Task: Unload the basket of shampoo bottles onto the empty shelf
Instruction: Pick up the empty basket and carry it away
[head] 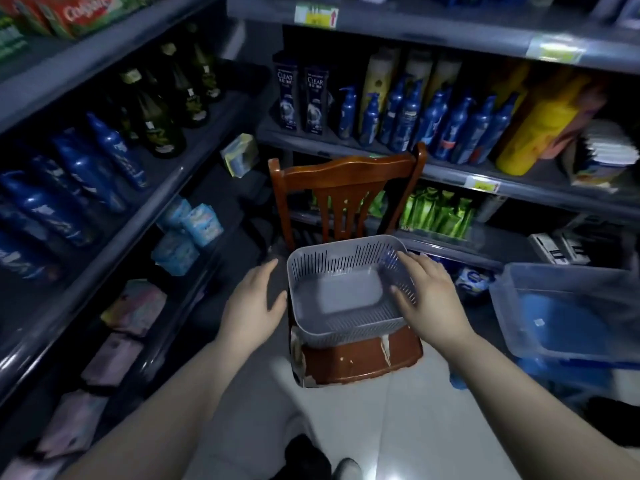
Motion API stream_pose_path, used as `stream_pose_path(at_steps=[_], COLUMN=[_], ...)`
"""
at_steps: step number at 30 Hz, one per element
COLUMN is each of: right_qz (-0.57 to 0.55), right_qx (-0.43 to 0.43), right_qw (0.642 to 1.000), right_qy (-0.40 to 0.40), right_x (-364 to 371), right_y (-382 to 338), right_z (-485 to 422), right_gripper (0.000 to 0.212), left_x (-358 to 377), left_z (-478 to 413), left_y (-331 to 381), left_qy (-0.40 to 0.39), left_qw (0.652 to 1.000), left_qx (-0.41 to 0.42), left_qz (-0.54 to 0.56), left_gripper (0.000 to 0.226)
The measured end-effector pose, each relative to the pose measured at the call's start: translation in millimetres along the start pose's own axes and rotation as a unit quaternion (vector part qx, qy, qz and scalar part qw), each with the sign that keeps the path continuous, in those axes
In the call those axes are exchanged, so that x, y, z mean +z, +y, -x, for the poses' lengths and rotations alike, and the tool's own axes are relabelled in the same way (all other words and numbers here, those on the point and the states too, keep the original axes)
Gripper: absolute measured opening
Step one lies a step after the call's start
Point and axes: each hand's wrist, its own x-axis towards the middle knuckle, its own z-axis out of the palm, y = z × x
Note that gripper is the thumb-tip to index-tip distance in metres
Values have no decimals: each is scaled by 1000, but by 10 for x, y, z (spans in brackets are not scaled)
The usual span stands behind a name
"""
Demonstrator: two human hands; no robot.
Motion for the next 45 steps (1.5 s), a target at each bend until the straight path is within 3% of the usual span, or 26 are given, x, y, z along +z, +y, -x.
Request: stream_pose_path(at_steps=[9,15,20,25,28,34,40,45], right_qz=[-29,-22,-3,-19,-34,-47,-67,-85], right_qx=[82,157,187,211,203,228,253,255], right_qw=[996,984,970,957,958,951,944,952], right_qy=[-31,-85,-157,-200,-202,-205,-200,-148], right_x=[567,1001,1388,1737,1875,2031,1857,1514], right_y=[742,1386,1880,2232,2323,2420,2380,2152], right_z=[-379,-675,-984,-1344,-1501,-1643,-1639,-1494], right_gripper=[65,68,70,68,65,65,70,67], left_x=[670,1191,1599,1908,2018,2108,2003,1715], left_z=[-534,-758,-979,-1148,-1216,-1279,-1312,-1306], left_y=[-366,-527,-580,-665,-773,-927,-909,-834], left_qy=[-83,-123,-103,-85,-60,-55,-33,-25], left_qw=[994,977,947,949,952,955,959,960], left_qx=[-72,-170,-285,-290,-293,-288,-271,-261], left_qz=[-10,33,110,89,63,40,75,98], left_gripper=[63,64,68,63,50,47,46,46])
